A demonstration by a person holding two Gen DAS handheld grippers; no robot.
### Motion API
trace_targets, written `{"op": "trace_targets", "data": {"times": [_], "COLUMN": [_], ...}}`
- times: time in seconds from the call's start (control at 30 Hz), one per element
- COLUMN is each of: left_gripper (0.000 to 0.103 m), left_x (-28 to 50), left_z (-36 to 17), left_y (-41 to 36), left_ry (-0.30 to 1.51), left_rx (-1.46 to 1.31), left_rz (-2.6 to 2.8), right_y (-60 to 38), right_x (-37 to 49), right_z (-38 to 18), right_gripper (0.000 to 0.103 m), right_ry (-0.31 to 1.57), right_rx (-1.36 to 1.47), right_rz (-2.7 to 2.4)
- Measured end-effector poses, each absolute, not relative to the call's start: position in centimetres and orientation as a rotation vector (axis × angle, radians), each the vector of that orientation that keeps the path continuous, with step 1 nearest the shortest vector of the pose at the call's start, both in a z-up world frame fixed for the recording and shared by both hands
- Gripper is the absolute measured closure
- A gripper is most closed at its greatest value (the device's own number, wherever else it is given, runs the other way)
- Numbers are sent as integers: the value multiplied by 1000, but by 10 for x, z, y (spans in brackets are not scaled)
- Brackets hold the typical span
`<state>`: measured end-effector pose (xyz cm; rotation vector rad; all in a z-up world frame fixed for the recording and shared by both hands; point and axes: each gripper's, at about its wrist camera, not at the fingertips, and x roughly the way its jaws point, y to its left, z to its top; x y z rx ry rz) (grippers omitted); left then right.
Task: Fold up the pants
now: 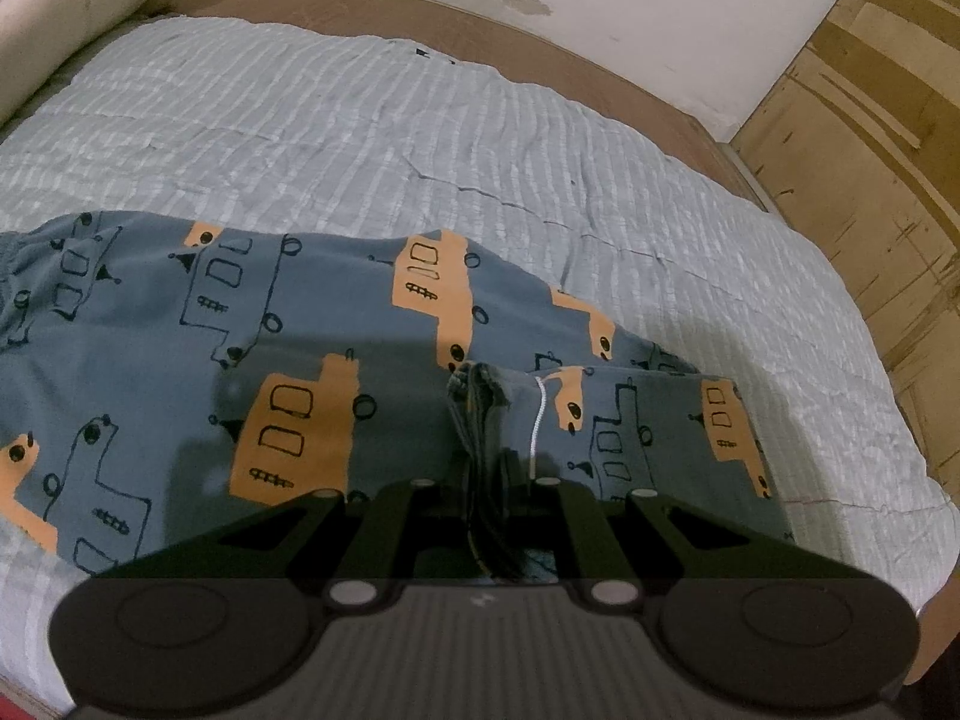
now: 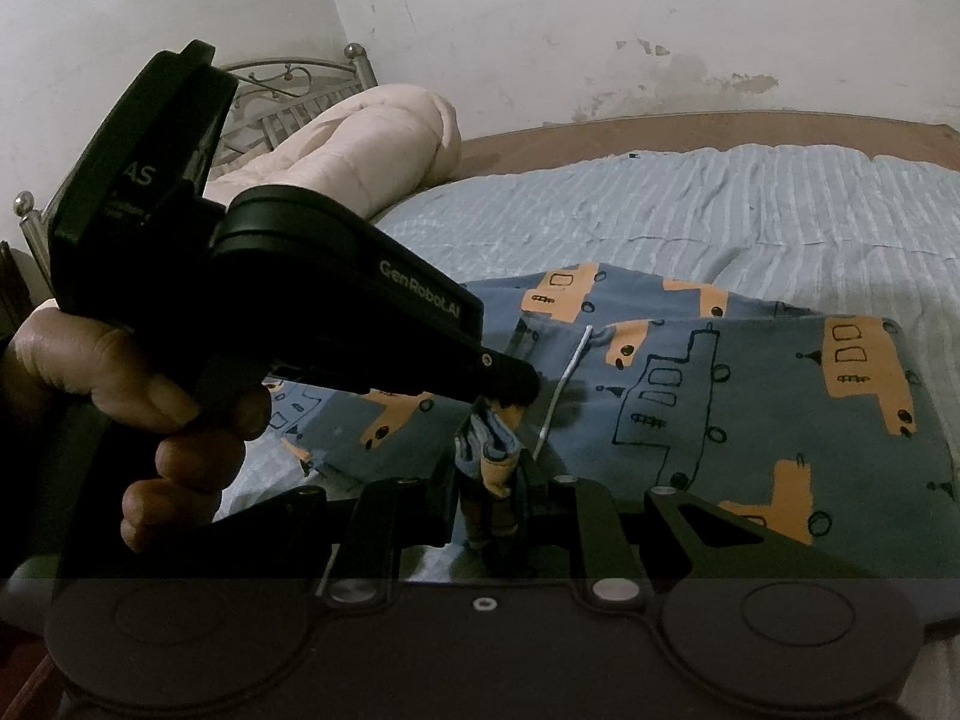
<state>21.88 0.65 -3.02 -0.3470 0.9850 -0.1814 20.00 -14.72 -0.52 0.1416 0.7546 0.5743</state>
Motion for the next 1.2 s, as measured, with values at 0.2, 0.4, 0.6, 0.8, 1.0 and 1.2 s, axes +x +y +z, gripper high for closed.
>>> {"op": "trace_targets", "data": {"times": [0.2, 0.4, 0.6, 0.8, 1.0, 1.2], "left_gripper": [94, 93, 91, 49, 25, 20], "left_x": [219, 218, 218, 213, 220, 232], "left_z": [-30, -29, -29, -26, -28, -43], "left_y": [6, 8, 8, 15, 9, -2], "left_ry": [986, 991, 990, 962, 902, 889], "left_rx": [-347, -353, -353, -345, -266, -176], "left_rz": [-177, -176, -173, -134, -40, 13], "right_y": [-147, -147, -151, -173, -208, -236], "right_x": [200, 199, 193, 172, 184, 236], "right_z": [-6, -7, -5, 1, -2, -22], "right_gripper": [80, 74, 55, 12, 1, 1], "right_ry": [756, 757, 747, 690, 659, 682], "right_rx": [144, 146, 125, 25, -13, -67], "right_rz": [576, 577, 585, 545, 365, 184]}}
